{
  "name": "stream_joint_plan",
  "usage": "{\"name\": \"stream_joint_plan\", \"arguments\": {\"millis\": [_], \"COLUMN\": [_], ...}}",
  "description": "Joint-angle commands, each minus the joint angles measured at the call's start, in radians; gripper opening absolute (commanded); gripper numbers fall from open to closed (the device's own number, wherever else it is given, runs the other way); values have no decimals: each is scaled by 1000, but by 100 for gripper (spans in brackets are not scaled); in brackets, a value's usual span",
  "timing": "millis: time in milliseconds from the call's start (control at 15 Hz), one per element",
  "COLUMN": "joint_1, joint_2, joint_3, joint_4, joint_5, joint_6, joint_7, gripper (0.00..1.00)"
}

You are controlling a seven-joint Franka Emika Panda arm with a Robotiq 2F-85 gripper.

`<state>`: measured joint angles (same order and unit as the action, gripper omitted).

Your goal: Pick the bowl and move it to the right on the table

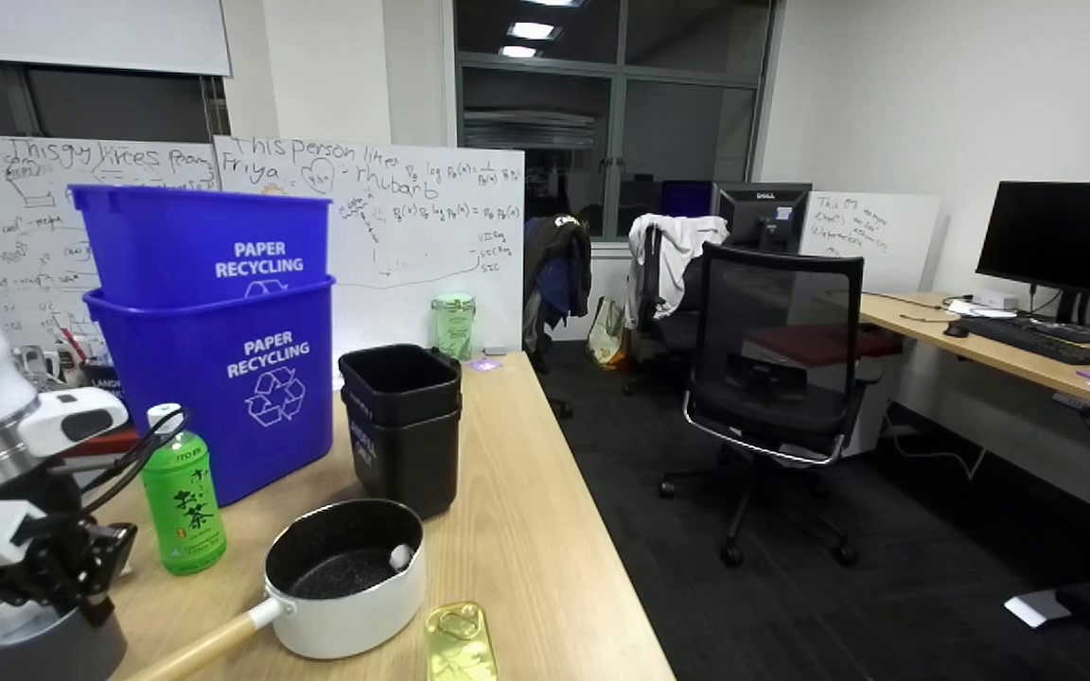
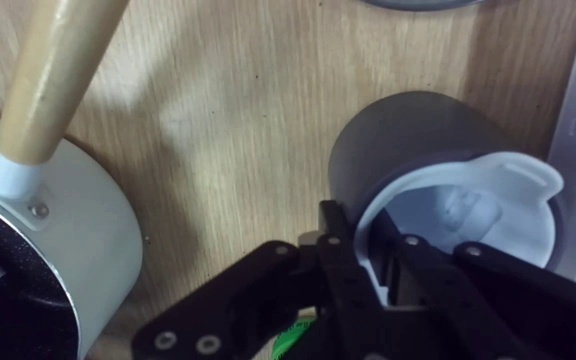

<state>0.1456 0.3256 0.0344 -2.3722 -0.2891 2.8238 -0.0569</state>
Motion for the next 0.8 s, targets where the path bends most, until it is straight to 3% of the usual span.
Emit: {"name": "stream_joint_plan", "arguments": {"millis": [0,467,733], "joint_1": [-50,-83,-111], "joint_2": [-63,-275,-421], "joint_3": [45,39,-13], "joint_4": [-47,-55,-21], "joint_5": [77,140,-19], "joint_6": [-9,-116,-325], "joint_7": [-76,-185,-185], "gripper": [4,4,4]}}
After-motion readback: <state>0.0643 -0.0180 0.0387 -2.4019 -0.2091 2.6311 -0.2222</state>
